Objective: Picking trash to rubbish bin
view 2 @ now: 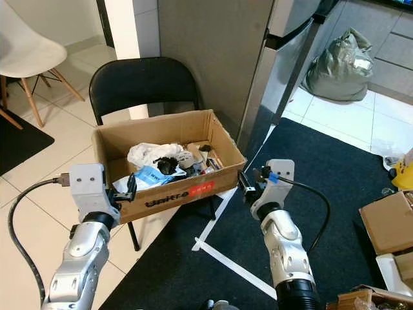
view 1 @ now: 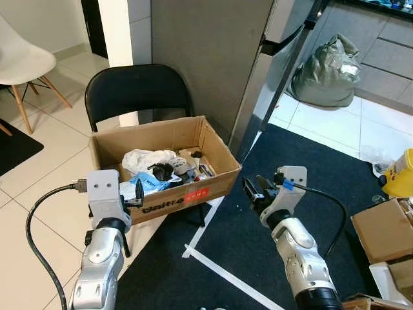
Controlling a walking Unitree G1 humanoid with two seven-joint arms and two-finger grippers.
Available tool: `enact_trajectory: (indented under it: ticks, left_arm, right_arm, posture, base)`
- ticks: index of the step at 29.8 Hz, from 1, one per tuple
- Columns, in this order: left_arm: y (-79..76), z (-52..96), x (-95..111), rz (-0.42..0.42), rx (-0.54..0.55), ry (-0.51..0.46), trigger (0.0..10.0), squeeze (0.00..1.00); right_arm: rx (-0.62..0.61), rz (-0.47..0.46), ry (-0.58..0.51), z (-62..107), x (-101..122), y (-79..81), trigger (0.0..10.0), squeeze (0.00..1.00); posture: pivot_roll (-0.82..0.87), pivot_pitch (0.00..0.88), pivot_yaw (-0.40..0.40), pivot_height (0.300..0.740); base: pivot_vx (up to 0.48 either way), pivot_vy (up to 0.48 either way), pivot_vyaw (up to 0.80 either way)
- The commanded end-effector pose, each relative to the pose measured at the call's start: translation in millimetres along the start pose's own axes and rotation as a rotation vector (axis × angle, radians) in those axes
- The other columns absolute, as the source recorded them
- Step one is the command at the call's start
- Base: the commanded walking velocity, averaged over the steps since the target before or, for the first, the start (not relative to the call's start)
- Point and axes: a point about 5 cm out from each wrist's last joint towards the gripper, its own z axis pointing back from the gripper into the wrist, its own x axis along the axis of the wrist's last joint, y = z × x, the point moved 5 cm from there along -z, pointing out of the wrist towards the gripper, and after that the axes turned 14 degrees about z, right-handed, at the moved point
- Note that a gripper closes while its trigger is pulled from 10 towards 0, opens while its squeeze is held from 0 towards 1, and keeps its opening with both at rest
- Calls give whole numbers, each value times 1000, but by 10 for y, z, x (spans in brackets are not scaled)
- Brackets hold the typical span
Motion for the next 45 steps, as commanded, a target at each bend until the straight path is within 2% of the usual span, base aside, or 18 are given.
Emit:
enact_trajectory:
  ticks: [1, 6, 19, 25, 29, 34, 45]
  left_arm:
    - [-20, 13, -76, 8, -6, 32, 10000, 0]
    - [-20, 19, -81, 3, -7, 34, 10000, 0]
    - [-24, 13, -91, -2, -7, 38, 10000, 0]
    - [-32, 8, -90, -10, -16, 41, 10000, 0]
    - [-18, -11, -75, 25, 1, 41, 10000, 0]
    - [-82, -39, -104, -31, -53, 61, 10000, 0]
    - [-103, -108, -77, -47, -80, 73, 10000, 0]
  right_arm:
    - [-3, 14, 9, 18, -8, -19, 10000, 0]
    - [-17, 21, 13, 25, -20, -50, 10000, 0]
    - [-36, 26, 31, 34, -55, -73, 10000, 0]
    - [-59, 27, 44, 47, -74, -131, 10000, 0]
    - [-80, 31, 54, 57, -96, -157, 10000, 0]
    - [-126, 19, 61, 73, -123, -197, 10000, 0]
    - [-163, 11, 64, 133, -169, -219, 10000, 0]
  posture:
    - [21, 136, -93, 740]
    - [22, 139, -94, 740]
    - [21, 139, -89, 740]
    - [21, 143, -89, 740]
    - [21, 140, -73, 740]
    - [24, 134, -31, 740]
    - [26, 130, 17, 740]
  base:
    - [0, 0, 0]
    - [0, 0, -333]
    - [0, 0, -800]
    - [0, 0, -800]
    - [0, 0, -800]
    - [0, 0, -800]
    - [0, 0, -800]
